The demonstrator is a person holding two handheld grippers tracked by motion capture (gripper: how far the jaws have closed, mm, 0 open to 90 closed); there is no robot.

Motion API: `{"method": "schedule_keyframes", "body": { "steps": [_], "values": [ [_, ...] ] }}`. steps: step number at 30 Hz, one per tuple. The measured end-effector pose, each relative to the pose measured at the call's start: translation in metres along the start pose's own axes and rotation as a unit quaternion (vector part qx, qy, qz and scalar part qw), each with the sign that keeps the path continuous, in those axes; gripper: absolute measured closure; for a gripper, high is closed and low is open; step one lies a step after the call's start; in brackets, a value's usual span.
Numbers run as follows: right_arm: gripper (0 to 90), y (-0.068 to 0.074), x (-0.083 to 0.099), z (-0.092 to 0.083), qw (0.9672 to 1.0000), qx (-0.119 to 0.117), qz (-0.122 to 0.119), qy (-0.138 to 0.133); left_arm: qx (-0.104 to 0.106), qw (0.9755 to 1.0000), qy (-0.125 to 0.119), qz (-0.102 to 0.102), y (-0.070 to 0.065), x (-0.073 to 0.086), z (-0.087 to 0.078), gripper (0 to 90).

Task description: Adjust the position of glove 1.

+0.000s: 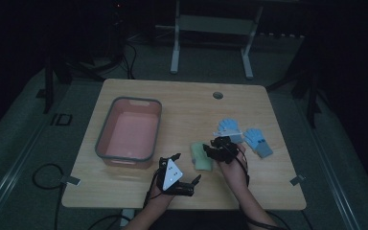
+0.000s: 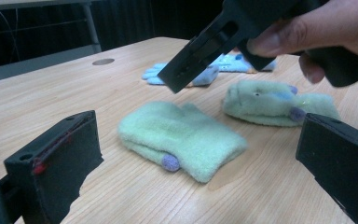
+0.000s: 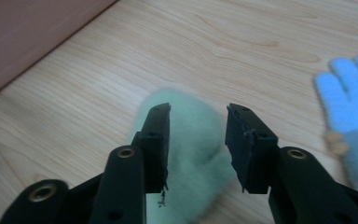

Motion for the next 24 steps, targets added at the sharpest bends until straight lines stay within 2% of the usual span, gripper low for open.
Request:
{"method": "schedule_keyframes", "body": {
  "steps": [1, 11, 16, 20, 24],
  "values": [
    [59.5, -0.007, 0.002, -0.004, 1.0000, -0.006, -0.006, -0.001, 0.001, 1.0000, -0.001, -0.001, 0.000, 0.000, 0.000, 0.0],
    [59.1, -0.027, 0.014, -0.020, 0.9997, -0.025, -0.003, -0.005, 0.001, 1.0000, 0.000, -0.002, 0.000, 0.000, 0.000, 0.0],
    [58.2, -0.036, 0.022, -0.030, 0.9992, -0.033, -0.017, -0.011, 0.001, 1.0000, 0.001, -0.002, 0.000, 0.000, 0.000, 0.0],
    [58.4, -0.049, 0.032, -0.045, 0.9989, -0.035, -0.026, -0.015, 0.001, 1.0000, 0.000, -0.005, 0.000, 0.000, 0.000, 0.0],
    [59.4, -0.053, 0.039, -0.053, 0.9987, -0.038, -0.033, -0.010, 0.001, 1.0000, -0.001, -0.003, 0.000, 0.000, 0.000, 0.0]
  ]
}}
Point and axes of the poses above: each handheld gripper's, and its own axes: z roughly forward along the jaws, x roughly out of its underside, y roughly to its left, the point moved 3 cm from there along z, roughly forward along the jaws, and after that the axes turned 6 degrees about -z, right-handed, at the moved point
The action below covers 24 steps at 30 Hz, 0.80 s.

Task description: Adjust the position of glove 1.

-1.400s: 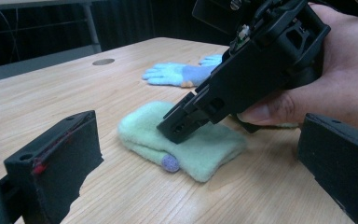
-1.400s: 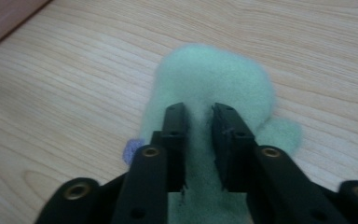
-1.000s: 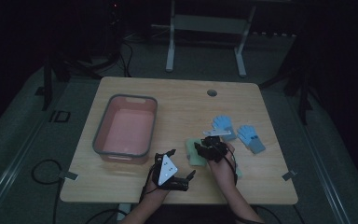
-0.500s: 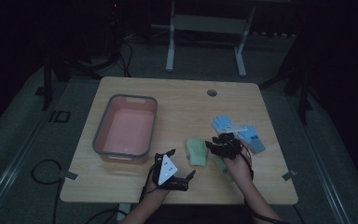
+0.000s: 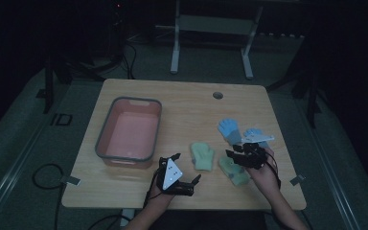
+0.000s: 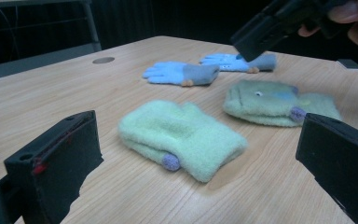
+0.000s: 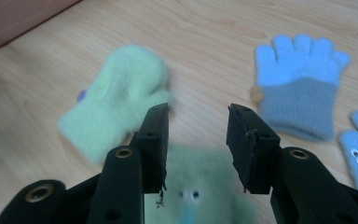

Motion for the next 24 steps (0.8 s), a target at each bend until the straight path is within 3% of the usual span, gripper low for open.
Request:
{"method": "schedule_keyframes", "body": {
  "steps": [6, 12, 13, 16, 21, 24],
  "values": [
    [61.4, 0.001, 0.015, -0.010, 0.9996, -0.011, -0.024, 0.013, 0.000, 1.0000, 0.000, -0.001, 0.000, 0.000, 0.000, 0.0],
    [61.3, 0.004, 0.026, -0.007, 0.9989, -0.019, -0.034, 0.025, 0.000, 1.0000, -0.001, -0.001, 0.000, 0.000, 0.000, 0.0],
    [61.5, 0.005, 0.037, -0.003, 0.9984, -0.023, -0.036, 0.037, -0.001, 1.0000, 0.001, -0.001, 0.000, 0.000, 0.000, 0.0],
    [60.9, 0.004, 0.048, 0.004, 0.9977, -0.019, -0.032, 0.056, -0.001, 1.0000, 0.000, -0.001, 0.000, 0.000, 0.000, 0.0],
    [62.3, 0.008, 0.057, 0.009, 0.9975, -0.009, -0.043, 0.054, -0.002, 1.0000, 0.000, -0.001, 0.000, 0.000, 0.000, 0.0],
    [65.5, 0.009, 0.058, 0.009, 0.9977, -0.008, -0.038, 0.055, -0.002, 1.0000, -0.001, 0.000, 0.000, 0.000, -0.001, 0.0]
  ]
}}
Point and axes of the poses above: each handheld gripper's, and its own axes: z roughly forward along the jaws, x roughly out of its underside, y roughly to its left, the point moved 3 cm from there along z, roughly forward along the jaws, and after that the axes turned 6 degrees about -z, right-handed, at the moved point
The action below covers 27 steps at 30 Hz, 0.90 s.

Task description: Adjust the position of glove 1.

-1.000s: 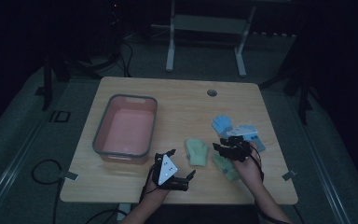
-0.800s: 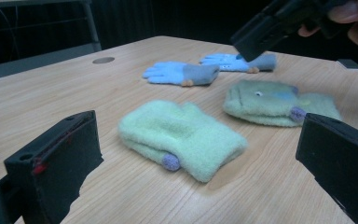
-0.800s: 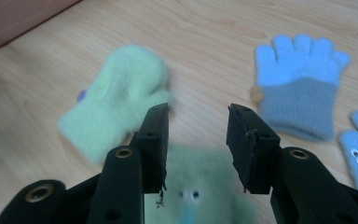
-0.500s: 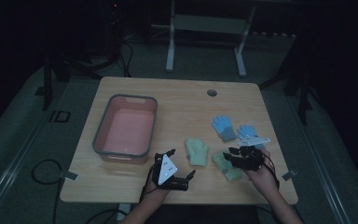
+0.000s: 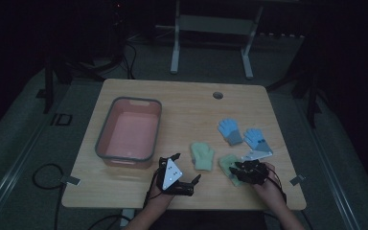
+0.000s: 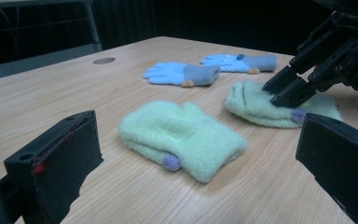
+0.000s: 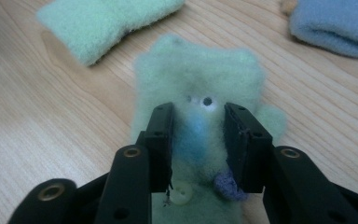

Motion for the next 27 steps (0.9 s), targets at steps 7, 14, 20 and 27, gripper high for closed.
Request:
{"method": "schedule_keyframes", "body": {
  "steps": [7, 14, 20, 27],
  "values": [
    [82.3, 0.005, -0.002, 0.000, 0.9999, 0.011, 0.000, 0.006, 0.001, 1.0000, 0.001, 0.000, 0.000, 0.000, 0.000, 0.0],
    [85.7, 0.005, -0.005, -0.005, 0.9995, 0.019, 0.025, 0.003, 0.001, 1.0000, 0.001, -0.001, 0.000, 0.000, 0.000, 0.0],
    [85.9, 0.002, -0.019, -0.023, 0.9976, 0.039, 0.050, -0.029, 0.001, 1.0000, 0.001, -0.001, 0.000, 0.000, 0.000, 0.0],
    [86.6, -0.003, -0.045, -0.045, 0.9907, 0.096, 0.077, -0.059, -0.001, 1.0000, 0.000, -0.002, 0.000, 0.000, 0.000, 0.0]
  ]
}}
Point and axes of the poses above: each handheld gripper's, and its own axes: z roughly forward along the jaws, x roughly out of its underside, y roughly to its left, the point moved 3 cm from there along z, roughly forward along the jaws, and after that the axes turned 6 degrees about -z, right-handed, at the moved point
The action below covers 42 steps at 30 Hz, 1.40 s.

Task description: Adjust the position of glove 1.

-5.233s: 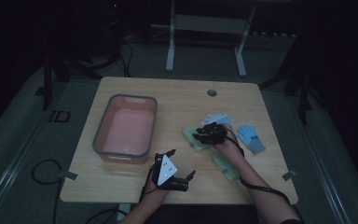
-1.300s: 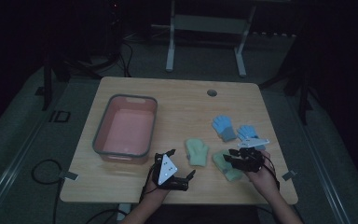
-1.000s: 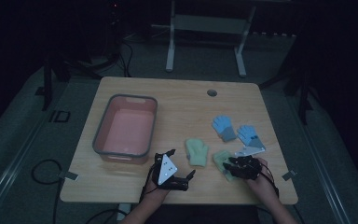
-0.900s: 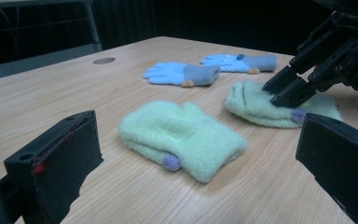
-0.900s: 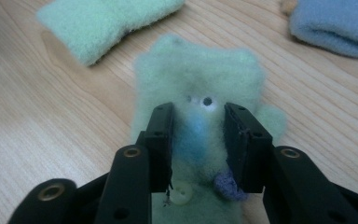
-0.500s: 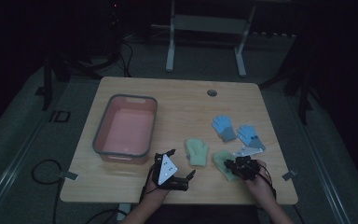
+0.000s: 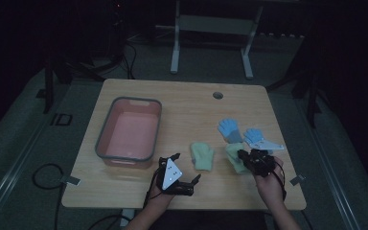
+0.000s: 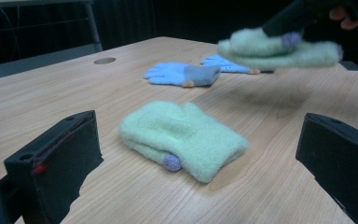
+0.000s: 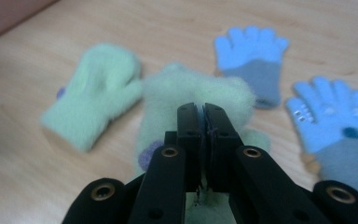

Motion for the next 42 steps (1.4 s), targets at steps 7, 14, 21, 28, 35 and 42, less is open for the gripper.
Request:
{"method": "schedule_keyframes", "body": {
  "steps": [7, 14, 21, 28, 35, 42],
  "values": [
    [86.8, -0.006, -0.008, 0.001, 0.9986, 0.037, 0.038, -0.005, 0.001, 1.0000, 0.000, 0.000, 0.000, 0.000, 0.000, 0.0],
    [86.8, -0.003, 0.004, 0.020, 0.9957, 0.066, 0.065, 0.007, 0.001, 1.0000, 0.001, 0.001, 0.000, 0.000, 0.000, 0.0],
    [86.8, -0.004, 0.018, 0.042, 0.9942, 0.081, 0.062, 0.033, 0.002, 1.0000, 0.001, 0.001, 0.000, 0.000, 0.000, 0.0],
    [85.8, -0.008, 0.029, 0.055, 0.9942, 0.066, 0.067, 0.051, 0.003, 1.0000, 0.002, 0.002, 0.000, 0.000, 0.000, 0.0],
    [77.1, -0.011, 0.032, 0.058, 0.9945, 0.048, 0.073, 0.059, 0.005, 1.0000, 0.002, 0.002, 0.000, 0.000, 0.000, 0.0],
    [67.1, -0.021, 0.025, 0.045, 0.9977, 0.015, 0.047, 0.045, 0.004, 1.0000, 0.002, 0.002, 0.000, 0.000, 0.000, 0.0]
  ]
}}
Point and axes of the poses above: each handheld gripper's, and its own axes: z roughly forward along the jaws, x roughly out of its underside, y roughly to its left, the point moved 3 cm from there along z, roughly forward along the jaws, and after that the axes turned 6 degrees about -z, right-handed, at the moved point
